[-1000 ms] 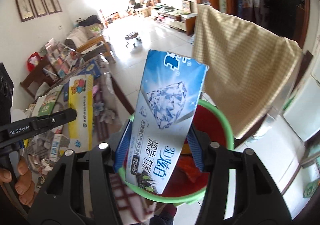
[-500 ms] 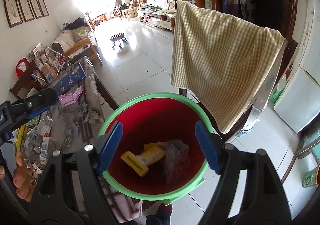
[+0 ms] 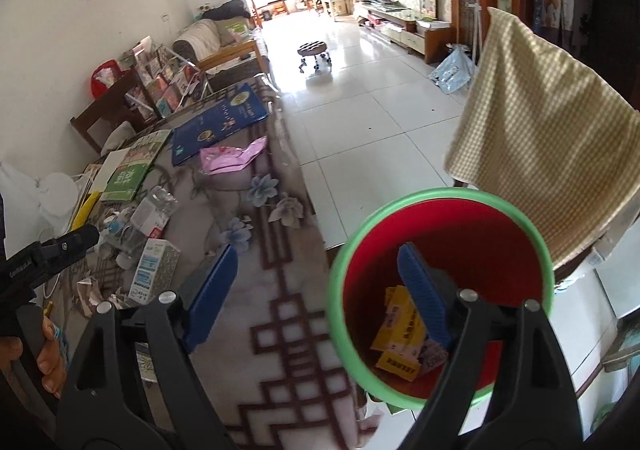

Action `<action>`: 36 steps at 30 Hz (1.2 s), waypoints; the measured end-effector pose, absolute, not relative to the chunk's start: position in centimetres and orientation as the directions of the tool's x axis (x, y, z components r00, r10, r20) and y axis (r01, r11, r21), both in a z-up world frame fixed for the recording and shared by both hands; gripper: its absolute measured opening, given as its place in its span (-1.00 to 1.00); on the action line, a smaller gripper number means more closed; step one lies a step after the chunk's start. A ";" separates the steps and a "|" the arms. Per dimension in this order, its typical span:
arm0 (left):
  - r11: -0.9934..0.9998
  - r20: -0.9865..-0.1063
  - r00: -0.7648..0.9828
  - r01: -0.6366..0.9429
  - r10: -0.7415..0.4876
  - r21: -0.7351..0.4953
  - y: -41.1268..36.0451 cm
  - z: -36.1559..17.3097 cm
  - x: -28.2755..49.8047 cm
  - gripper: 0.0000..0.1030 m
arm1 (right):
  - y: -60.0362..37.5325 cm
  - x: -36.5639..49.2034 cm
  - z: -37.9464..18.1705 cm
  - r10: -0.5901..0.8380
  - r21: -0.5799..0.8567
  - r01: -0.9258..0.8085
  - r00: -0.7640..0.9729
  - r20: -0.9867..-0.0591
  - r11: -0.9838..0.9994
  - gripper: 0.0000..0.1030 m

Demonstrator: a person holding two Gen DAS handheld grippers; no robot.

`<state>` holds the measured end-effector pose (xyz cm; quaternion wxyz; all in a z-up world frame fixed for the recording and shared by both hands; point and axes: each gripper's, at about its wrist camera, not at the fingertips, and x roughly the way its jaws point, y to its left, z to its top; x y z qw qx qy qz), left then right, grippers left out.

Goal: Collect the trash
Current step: 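Grasp the pink strawberry Pocky box with the left gripper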

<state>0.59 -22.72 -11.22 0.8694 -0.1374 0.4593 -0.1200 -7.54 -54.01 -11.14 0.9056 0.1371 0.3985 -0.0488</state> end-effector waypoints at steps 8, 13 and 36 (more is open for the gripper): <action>0.813 -0.826 0.525 -0.377 -0.207 -0.443 -6.1 -15.5 -0.3 0.73 | -45.6 -4.8 -10.9 0.093 0.188 0.074 0.661 -0.744 0.979 0.62; 0.574 -0.845 0.422 -0.621 -0.327 -0.533 1.3 -21.4 -1.3 0.77 | -40.6 -3.8 -10.9 0.116 0.177 0.029 0.650 -0.751 0.984 0.62; 0.648 -0.792 0.242 -0.466 -0.561 -0.602 -0.4 -26.1 8.0 0.47 | -32.7 -4.6 -12.4 0.021 0.161 0.173 0.613 -0.790 0.972 0.62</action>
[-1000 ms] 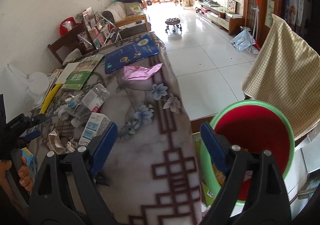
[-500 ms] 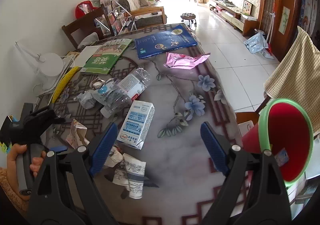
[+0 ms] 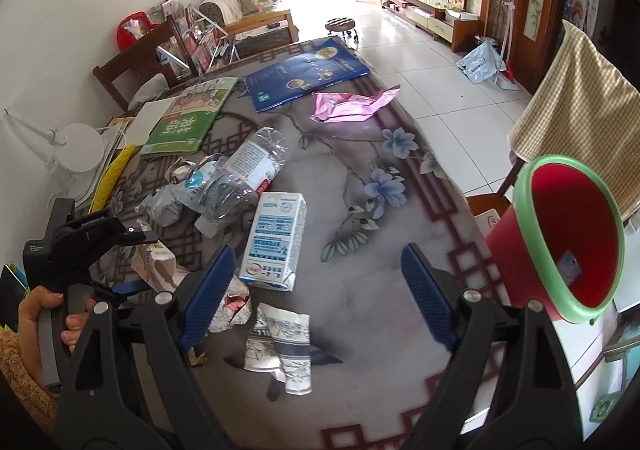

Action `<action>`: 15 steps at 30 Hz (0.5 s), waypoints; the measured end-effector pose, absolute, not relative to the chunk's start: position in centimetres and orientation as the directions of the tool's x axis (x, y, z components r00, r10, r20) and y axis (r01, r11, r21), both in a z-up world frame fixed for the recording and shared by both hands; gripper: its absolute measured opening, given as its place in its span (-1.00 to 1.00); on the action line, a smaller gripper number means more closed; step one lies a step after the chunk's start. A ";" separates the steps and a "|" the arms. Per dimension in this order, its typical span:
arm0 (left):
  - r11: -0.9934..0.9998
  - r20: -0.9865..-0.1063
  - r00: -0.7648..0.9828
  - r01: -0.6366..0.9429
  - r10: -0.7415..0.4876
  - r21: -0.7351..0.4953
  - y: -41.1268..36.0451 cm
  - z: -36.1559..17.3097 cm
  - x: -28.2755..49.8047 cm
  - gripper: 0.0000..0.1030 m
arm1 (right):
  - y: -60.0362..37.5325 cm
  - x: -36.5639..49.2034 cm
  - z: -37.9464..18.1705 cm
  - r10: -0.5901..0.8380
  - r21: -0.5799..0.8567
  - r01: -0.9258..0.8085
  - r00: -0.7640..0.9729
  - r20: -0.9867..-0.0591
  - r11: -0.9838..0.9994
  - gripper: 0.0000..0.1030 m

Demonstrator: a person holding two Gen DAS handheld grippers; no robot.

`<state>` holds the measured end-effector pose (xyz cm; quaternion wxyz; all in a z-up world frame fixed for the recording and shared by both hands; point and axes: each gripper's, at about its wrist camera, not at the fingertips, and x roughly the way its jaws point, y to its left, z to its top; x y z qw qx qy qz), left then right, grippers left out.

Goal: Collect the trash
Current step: 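Grasp the pink strawberry Pocky box with the left gripper, then grasp the white milk carton with right gripper while left holds the Pocky box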

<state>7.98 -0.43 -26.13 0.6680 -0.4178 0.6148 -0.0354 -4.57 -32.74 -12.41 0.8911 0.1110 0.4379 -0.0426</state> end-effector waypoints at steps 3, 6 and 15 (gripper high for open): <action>0.705 -0.818 0.231 -0.419 -0.527 -0.572 0.8 -25.5 7.9 0.38 | -31.6 -3.4 -13.0 0.051 0.172 0.147 0.599 -0.799 0.974 0.62; 0.785 -0.857 0.206 -0.344 -0.472 -0.515 2.0 -25.2 7.9 0.38 | -30.7 -1.8 -14.0 0.081 0.188 0.129 0.575 -0.814 0.974 0.62; 0.991 -0.957 0.259 0.042 -0.130 -0.123 0.5 -22.6 9.0 0.39 | -29.0 4.2 -19.7 0.133 0.219 0.148 0.443 -0.887 0.964 0.62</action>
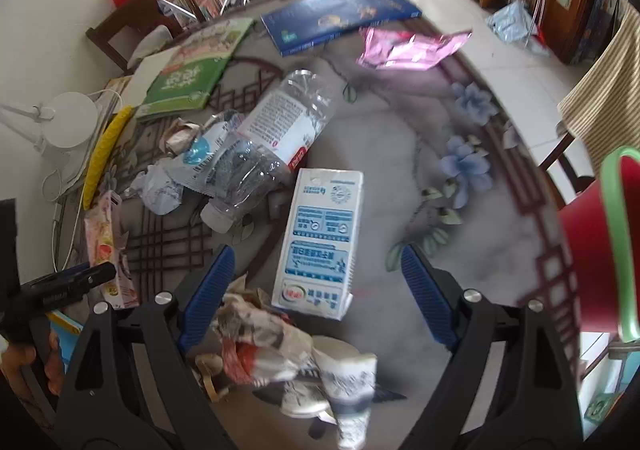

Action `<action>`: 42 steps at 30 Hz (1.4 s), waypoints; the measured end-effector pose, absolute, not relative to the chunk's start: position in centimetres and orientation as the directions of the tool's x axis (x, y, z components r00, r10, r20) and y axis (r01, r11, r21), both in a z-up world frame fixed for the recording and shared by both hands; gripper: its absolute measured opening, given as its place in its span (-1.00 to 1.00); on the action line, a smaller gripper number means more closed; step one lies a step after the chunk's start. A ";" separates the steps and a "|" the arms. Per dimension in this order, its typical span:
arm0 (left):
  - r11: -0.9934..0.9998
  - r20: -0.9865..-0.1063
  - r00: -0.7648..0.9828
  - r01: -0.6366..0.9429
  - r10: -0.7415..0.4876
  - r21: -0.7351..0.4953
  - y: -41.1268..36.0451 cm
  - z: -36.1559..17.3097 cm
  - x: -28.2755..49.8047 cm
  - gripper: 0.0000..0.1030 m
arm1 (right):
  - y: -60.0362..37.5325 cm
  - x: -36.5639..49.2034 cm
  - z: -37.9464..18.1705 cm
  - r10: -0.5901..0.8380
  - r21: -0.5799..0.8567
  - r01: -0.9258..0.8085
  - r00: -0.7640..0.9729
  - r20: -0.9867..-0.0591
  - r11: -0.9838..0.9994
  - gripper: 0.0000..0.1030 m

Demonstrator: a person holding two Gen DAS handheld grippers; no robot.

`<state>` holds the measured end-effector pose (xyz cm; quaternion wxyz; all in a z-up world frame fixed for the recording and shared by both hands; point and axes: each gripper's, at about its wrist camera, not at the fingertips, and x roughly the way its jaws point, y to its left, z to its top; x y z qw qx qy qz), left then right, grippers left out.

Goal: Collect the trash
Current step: 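Grasp the white milk carton with right gripper while left holds the Pocky box, then lift the Pocky box with left gripper while right lifts the milk carton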

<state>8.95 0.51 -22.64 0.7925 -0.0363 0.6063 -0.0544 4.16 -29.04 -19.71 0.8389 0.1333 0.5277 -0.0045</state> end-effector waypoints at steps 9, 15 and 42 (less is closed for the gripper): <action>0.991 -0.949 0.289 -0.016 -0.121 -0.132 0.8 -23.8 10.3 0.53 | -27.6 6.6 -23.5 0.075 0.146 0.167 0.371 -0.926 0.975 0.62; 0.993 -0.939 0.328 -0.030 -0.101 -0.117 1.1 -24.1 9.9 0.68 | -27.4 7.0 -24.9 0.079 0.138 0.155 0.337 -0.938 0.978 0.06; 0.990 -0.843 0.531 -0.049 -0.088 -0.135 1.3 -17.2 7.9 0.26 | -27.7 2.5 -14.3 0.093 0.187 0.097 0.598 -0.796 0.978 0.05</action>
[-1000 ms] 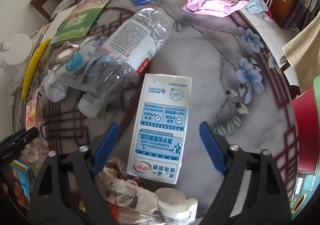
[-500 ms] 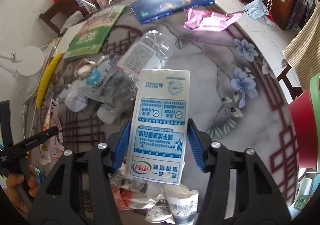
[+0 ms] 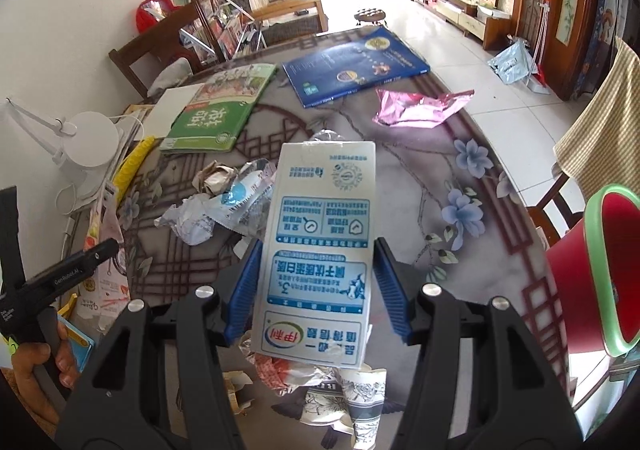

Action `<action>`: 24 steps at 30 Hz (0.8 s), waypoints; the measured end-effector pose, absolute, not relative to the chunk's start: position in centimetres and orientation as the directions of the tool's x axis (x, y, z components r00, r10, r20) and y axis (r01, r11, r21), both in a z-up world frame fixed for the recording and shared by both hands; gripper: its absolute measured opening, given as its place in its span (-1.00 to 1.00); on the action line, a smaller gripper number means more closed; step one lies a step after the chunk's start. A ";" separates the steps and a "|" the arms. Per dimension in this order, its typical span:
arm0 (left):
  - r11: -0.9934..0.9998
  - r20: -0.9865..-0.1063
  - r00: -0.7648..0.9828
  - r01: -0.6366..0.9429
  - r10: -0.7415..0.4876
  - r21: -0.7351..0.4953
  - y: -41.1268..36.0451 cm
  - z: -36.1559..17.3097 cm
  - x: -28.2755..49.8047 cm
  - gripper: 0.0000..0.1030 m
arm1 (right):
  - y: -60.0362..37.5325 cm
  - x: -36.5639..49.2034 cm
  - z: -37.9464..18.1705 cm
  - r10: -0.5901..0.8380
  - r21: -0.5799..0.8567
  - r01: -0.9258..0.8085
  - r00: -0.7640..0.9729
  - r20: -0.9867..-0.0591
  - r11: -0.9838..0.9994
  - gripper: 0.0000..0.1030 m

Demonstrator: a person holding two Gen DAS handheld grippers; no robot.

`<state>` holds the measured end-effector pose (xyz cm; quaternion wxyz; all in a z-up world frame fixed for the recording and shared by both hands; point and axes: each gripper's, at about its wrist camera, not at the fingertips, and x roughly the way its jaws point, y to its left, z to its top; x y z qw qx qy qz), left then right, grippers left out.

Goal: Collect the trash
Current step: 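Lift the Pocky box with left gripper while right lifts the milk carton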

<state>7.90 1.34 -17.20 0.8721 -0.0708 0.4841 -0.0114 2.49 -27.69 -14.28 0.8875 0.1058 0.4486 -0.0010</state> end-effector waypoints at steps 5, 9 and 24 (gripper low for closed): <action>0.994 -0.795 0.600 -0.004 -0.084 -0.108 -0.3 -14.8 6.6 0.26 | -27.8 1.0 -12.6 0.083 0.178 0.087 0.636 -0.767 0.980 0.05; 0.995 -0.772 0.629 0.019 -0.088 -0.098 -1.3 -13.5 5.9 0.26 | -27.7 0.0 -11.1 0.071 0.167 0.080 0.672 -0.737 0.983 0.05; 0.996 -0.740 0.667 0.036 -0.088 -0.085 -4.2 -11.9 4.4 0.26 | -29.4 -2.4 -8.5 0.064 0.167 0.066 0.740 -0.670 0.984 0.04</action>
